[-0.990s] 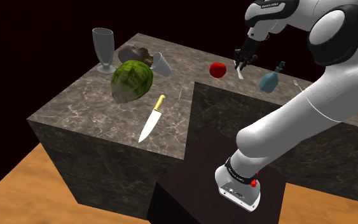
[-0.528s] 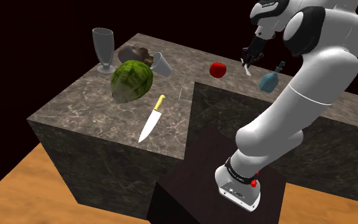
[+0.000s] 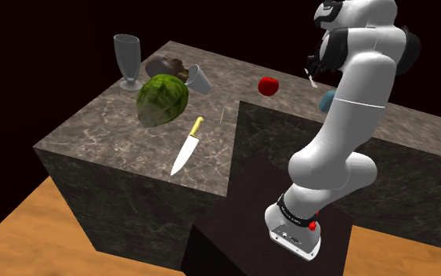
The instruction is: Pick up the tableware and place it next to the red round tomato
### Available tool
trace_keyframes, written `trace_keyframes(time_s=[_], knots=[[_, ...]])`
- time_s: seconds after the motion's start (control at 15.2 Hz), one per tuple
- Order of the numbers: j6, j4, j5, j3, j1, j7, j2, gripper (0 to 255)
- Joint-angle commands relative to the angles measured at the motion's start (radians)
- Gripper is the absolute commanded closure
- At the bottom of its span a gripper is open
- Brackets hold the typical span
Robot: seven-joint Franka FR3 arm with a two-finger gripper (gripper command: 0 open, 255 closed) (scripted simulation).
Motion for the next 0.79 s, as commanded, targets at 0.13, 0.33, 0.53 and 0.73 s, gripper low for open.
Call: trace_keyframes(time_s=[0.13, 0.33, 0.53, 0.73], knots=[[-0.013, 0.086, 0.038, 0.006, -0.05, -0.034, 0.083, 255], [0.029, 0.041, 0.038, 0.007, -0.043, -0.037, 0.081, 255], [0.069, 0.001, 0.039, 0.008, -0.037, -0.041, 0.081, 255], [0.107, -0.036, 0.042, 0.01, -0.033, -0.045, 0.084, 255]])
